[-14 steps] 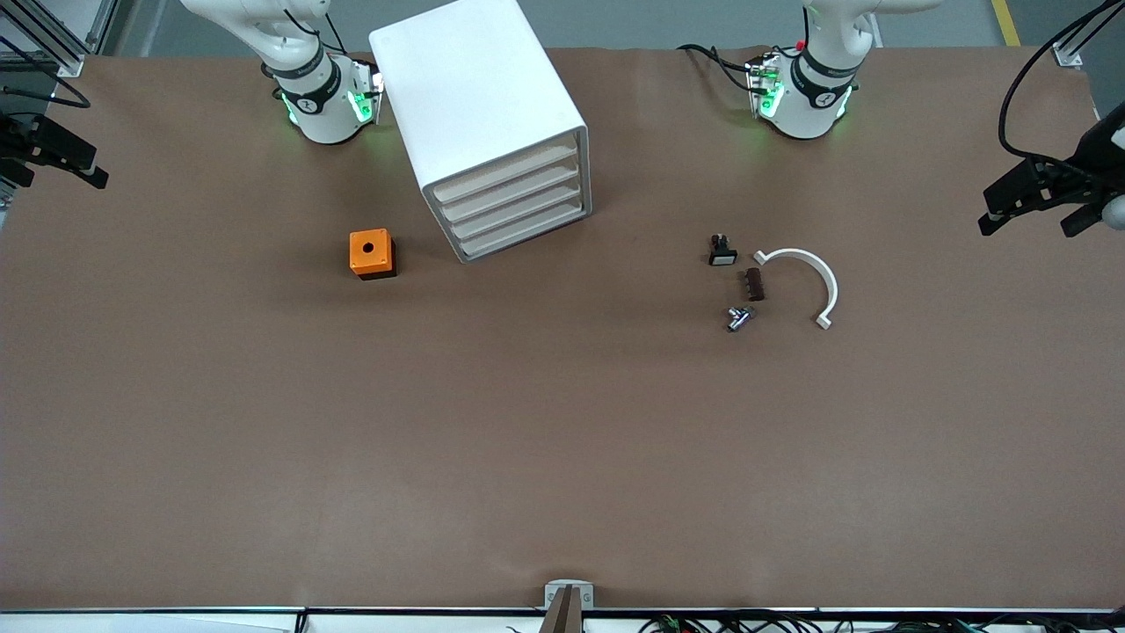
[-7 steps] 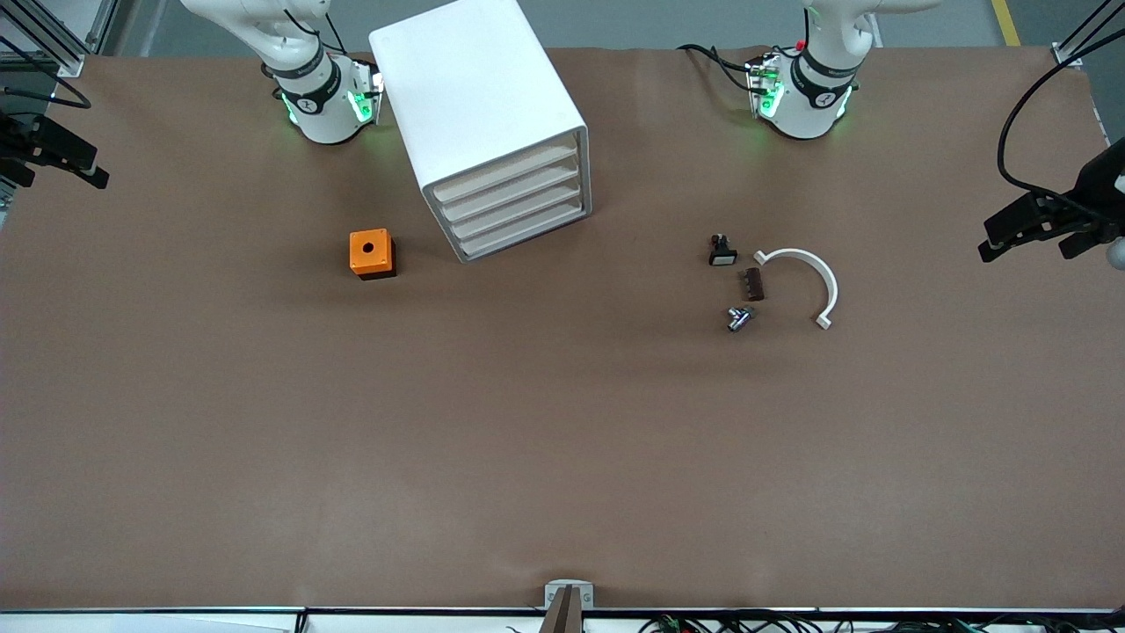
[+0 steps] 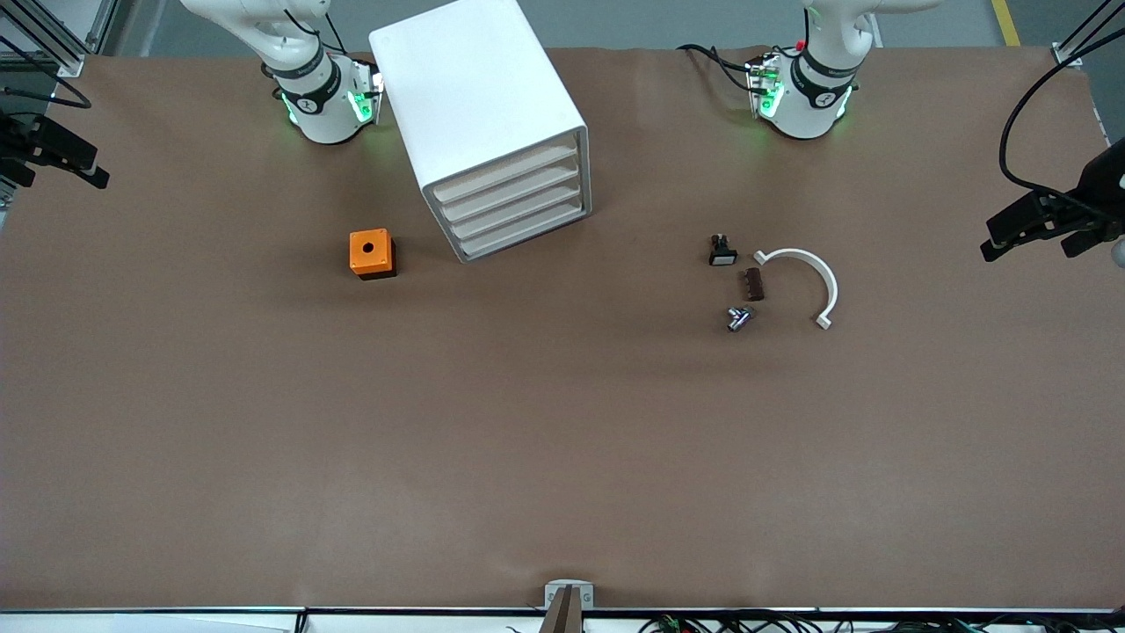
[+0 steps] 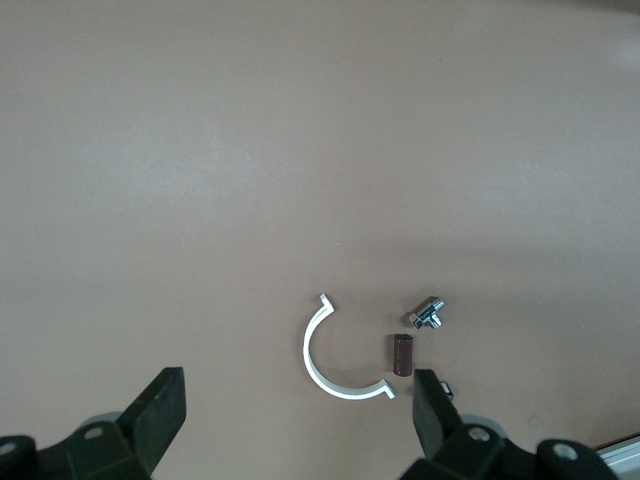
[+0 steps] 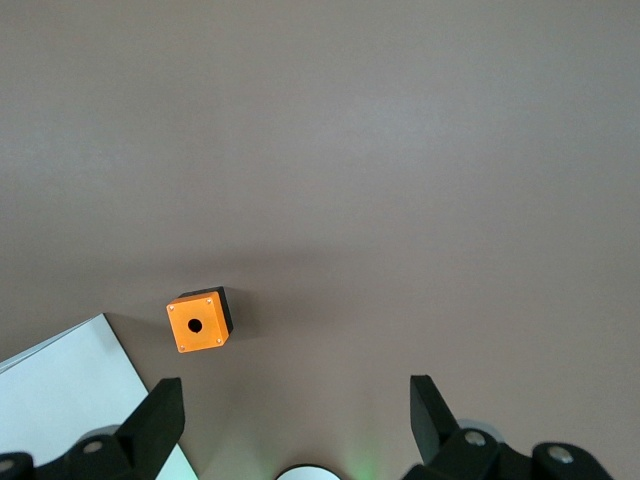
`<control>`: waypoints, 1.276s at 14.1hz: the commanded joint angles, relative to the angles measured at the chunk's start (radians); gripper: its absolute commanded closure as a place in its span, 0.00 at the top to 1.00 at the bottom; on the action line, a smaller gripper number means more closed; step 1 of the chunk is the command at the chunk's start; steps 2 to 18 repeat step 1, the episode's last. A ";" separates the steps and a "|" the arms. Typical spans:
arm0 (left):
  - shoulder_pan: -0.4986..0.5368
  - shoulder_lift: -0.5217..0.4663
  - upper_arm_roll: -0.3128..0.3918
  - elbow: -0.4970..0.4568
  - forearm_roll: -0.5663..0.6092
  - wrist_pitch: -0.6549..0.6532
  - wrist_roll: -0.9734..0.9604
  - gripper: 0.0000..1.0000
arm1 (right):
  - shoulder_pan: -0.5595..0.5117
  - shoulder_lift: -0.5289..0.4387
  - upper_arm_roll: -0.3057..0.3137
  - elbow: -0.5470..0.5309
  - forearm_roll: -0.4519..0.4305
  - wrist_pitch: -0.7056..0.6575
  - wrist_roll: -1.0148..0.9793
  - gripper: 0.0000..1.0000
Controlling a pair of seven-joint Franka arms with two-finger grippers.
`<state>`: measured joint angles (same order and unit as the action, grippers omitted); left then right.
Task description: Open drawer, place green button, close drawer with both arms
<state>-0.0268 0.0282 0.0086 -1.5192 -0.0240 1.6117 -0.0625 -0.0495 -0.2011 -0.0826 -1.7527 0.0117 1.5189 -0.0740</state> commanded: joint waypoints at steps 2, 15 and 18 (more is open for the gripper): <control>0.004 0.006 -0.001 0.022 0.009 -0.021 -0.005 1.00 | -0.001 -0.023 0.006 -0.022 -0.015 0.001 0.003 1.00; 0.004 0.006 -0.001 0.022 0.009 -0.021 -0.005 1.00 | -0.001 -0.023 0.006 -0.022 -0.015 0.001 0.003 1.00; 0.004 0.006 -0.001 0.022 0.009 -0.021 -0.005 1.00 | -0.001 -0.023 0.006 -0.022 -0.015 0.001 0.003 1.00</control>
